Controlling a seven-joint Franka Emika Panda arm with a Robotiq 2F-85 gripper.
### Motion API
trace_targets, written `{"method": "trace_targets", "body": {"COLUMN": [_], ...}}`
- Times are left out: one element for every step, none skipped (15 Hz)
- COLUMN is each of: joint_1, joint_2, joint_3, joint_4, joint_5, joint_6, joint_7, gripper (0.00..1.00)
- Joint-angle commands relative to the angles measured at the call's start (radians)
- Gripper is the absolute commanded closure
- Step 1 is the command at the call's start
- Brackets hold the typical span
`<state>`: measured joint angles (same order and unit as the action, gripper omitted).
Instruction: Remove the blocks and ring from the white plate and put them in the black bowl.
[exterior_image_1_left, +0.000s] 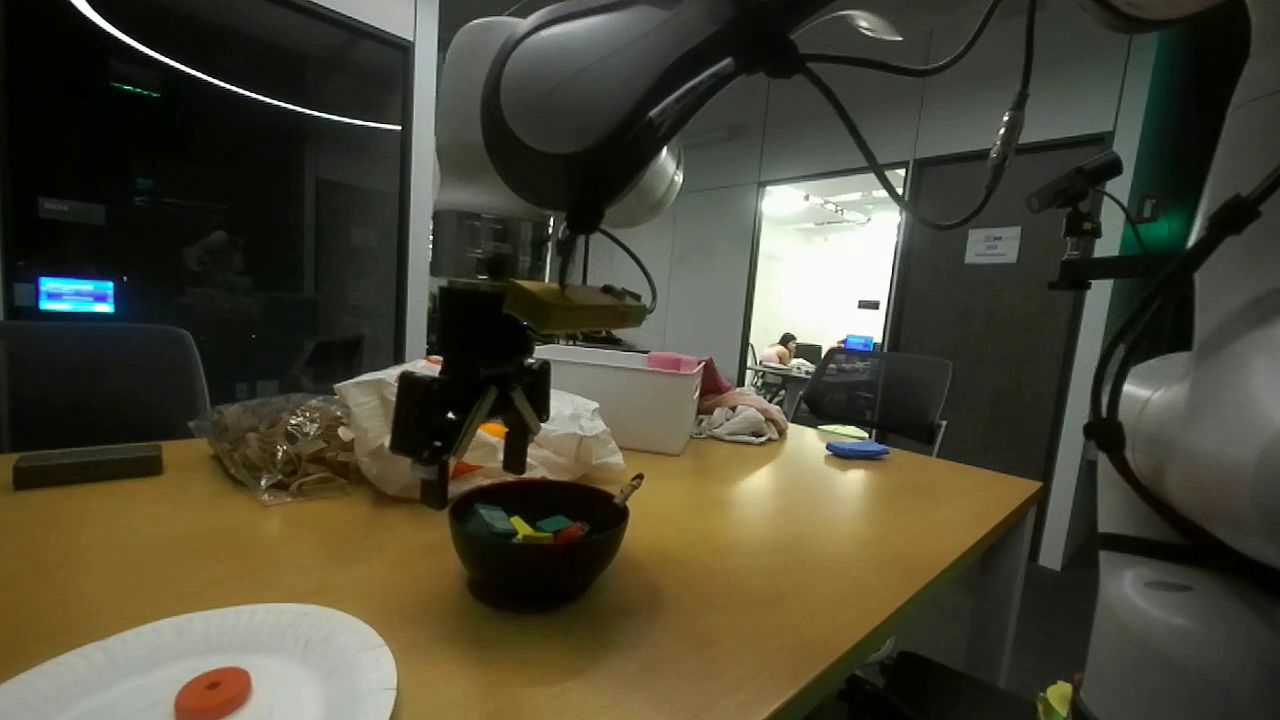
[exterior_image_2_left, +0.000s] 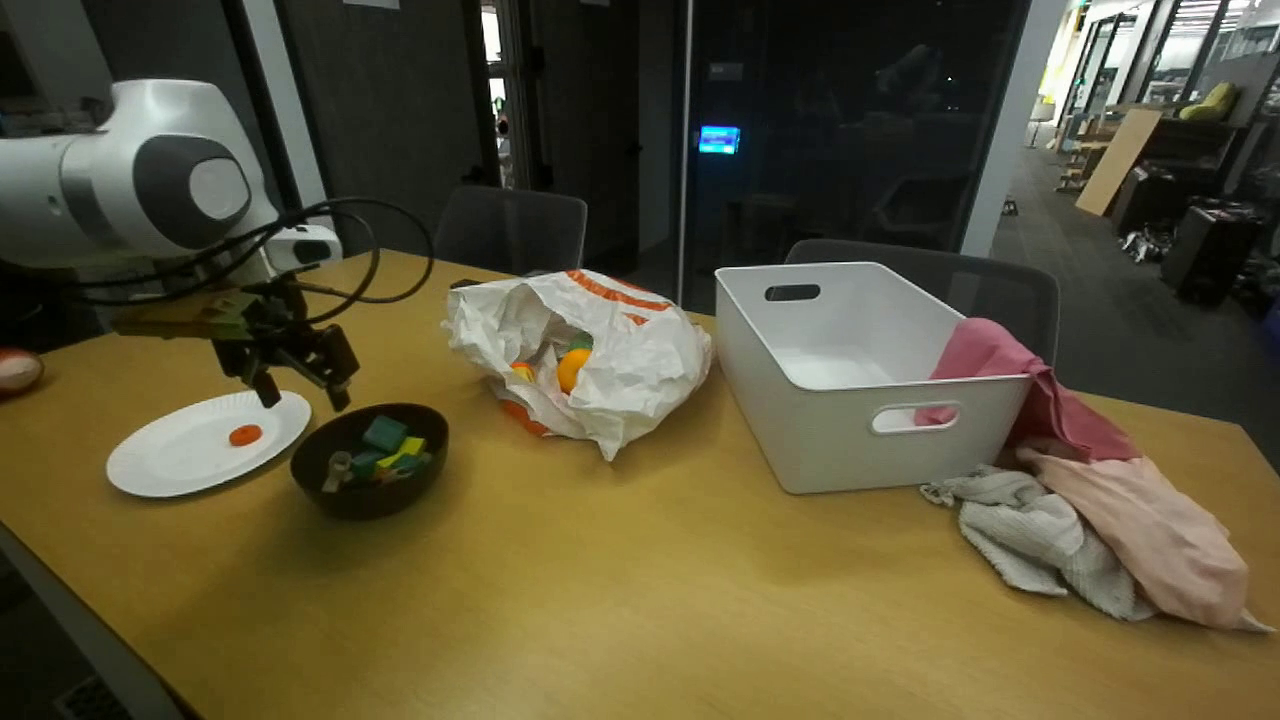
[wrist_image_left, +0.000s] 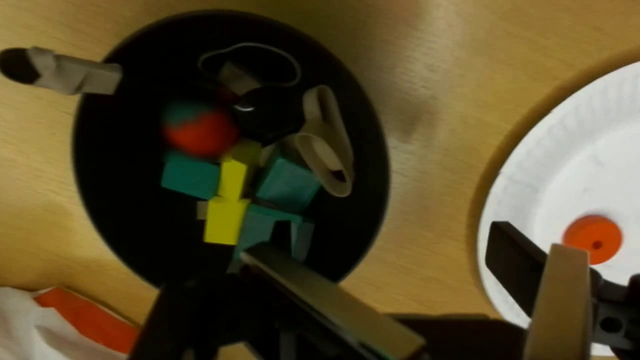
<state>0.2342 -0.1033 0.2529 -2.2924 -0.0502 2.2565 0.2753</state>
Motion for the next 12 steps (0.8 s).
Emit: {"method": "trace_targets", "body": {"joint_1": [0.052, 0.064, 0.077, 0.086, 0.095, 0.103, 0.111, 0.119, 0.126, 0.133, 0.142, 0.149], "joint_2": [0.01, 0.027, 0.049, 0.066, 0.088, 0.113, 0.138, 0.169, 0.196, 0.227, 0.255, 0.283], "joint_3": [0.046, 0.063, 0.078, 0.091, 0.102, 0.112, 0.119, 0.123, 0.124, 0.122, 0.119, 0.115], "joint_4": [-0.003, 0.004, 0.017, 0.028, 0.043, 0.063, 0.085, 0.113, 0.14, 0.172, 0.202, 0.23], "joint_5": [0.059, 0.042, 0.032, 0.016, -0.002, -0.026, -0.05, -0.075, -0.094, -0.106, -0.116, -0.119], "joint_6": [0.021, 0.021, 0.024, 0.025, 0.026, 0.025, 0.021, 0.02, 0.02, 0.017, 0.009, 0.005], "joint_7": [-0.058, -0.057, -0.059, -0.058, -0.049, -0.039, -0.025, -0.018, -0.013, -0.006, -0.006, -0.007], "gripper": [0.0, 0.0, 0.0, 0.0, 0.0, 0.0, 0.0, 0.0, 0.0, 0.0, 0.0, 0.0]}}
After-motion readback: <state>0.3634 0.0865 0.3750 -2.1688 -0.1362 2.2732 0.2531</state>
